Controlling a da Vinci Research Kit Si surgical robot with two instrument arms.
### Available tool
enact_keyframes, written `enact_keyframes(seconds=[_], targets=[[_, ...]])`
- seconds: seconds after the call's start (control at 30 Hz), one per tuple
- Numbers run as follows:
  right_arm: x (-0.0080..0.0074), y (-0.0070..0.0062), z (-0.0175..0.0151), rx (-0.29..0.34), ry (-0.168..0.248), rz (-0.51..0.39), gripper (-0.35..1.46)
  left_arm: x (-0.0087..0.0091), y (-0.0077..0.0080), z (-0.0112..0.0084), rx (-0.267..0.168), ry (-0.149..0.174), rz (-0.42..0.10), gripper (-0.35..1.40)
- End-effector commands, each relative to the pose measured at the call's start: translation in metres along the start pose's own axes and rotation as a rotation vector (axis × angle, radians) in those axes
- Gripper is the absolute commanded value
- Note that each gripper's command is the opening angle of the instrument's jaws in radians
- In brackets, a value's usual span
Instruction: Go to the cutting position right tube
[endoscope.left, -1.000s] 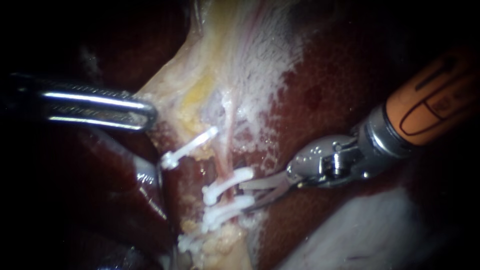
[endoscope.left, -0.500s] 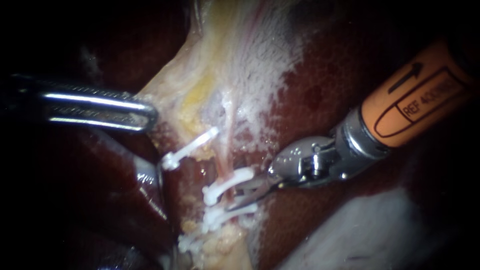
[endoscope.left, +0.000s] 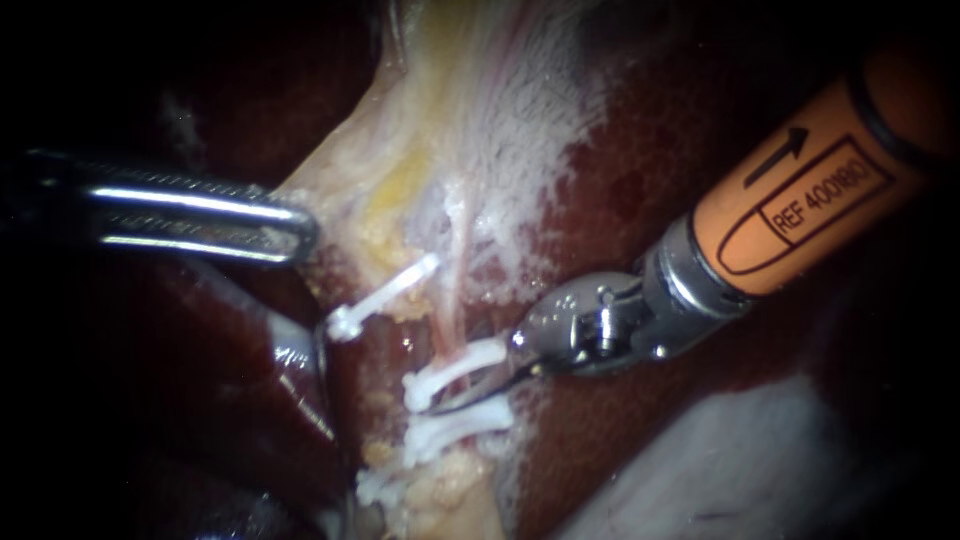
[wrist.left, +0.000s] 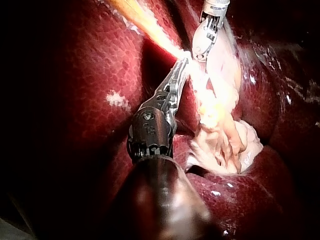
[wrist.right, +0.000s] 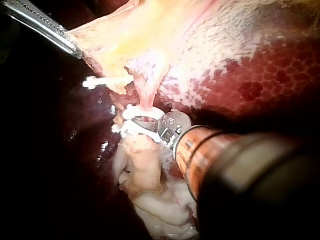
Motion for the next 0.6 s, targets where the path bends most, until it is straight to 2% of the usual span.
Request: enact_keyframes(seconds=[0.03,0.6], targets=[[0.0,0.0,0.0,0.001,-0.001,-0.001,0.14,0.0,0.0,0.0,0.0,0.0,0.0,-0.35],[-0.0001,0.0,0.0004,0.006,-0.005,-0.003,0.14,0.0,0.0,0.0001,0.0,0.0,0.0,-0.35]])
